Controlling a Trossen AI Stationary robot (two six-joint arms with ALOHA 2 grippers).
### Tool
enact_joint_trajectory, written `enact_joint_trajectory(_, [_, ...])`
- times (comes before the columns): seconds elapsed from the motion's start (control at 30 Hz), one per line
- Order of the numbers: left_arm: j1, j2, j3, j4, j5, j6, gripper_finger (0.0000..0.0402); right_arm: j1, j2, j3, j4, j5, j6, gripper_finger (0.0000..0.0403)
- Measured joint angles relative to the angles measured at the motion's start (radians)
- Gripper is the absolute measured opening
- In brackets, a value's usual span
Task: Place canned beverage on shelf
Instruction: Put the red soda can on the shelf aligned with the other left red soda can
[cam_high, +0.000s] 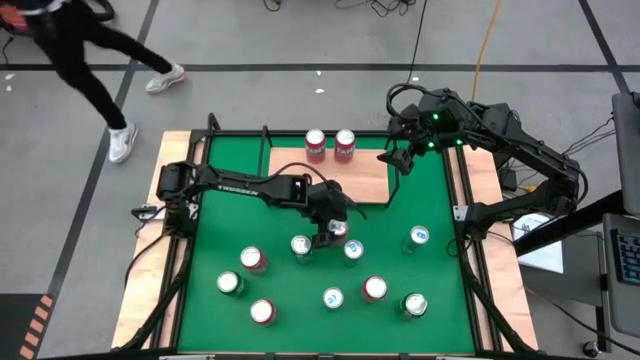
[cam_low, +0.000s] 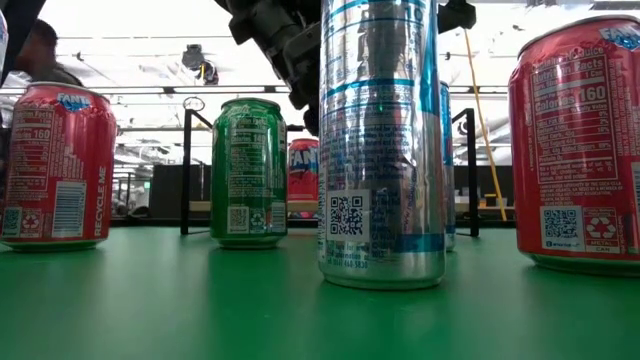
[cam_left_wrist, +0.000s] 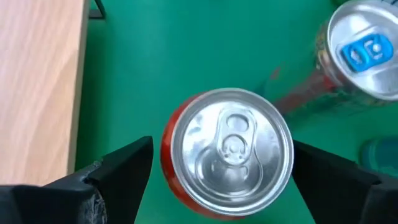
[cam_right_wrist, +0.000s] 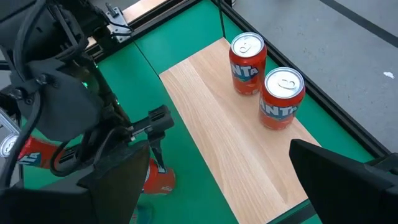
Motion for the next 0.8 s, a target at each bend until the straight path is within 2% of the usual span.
enact_joint_trajectory(0.27, [0.002, 0.021, -0.002, 0.054, 0.006, 0.006, 0.0356, 0.000, 0.000, 0.000, 0.000, 0.000, -0.004, 0.0377])
enact_joint_trajectory(0.57, [0.005, 0.036, -0.003, 0.061, 0.016, 0.004, 0.0278, 0.000, 0.000, 0.000, -0.001, 0.000, -0.005, 0.0377])
enact_joint_trajectory(0.8, [0.017, 0.008, 0.005, -0.016, -0.101, -0.025, 0.0278, 0.000, 0.000, 0.000, 0.000, 0.005, -0.023, 0.0377])
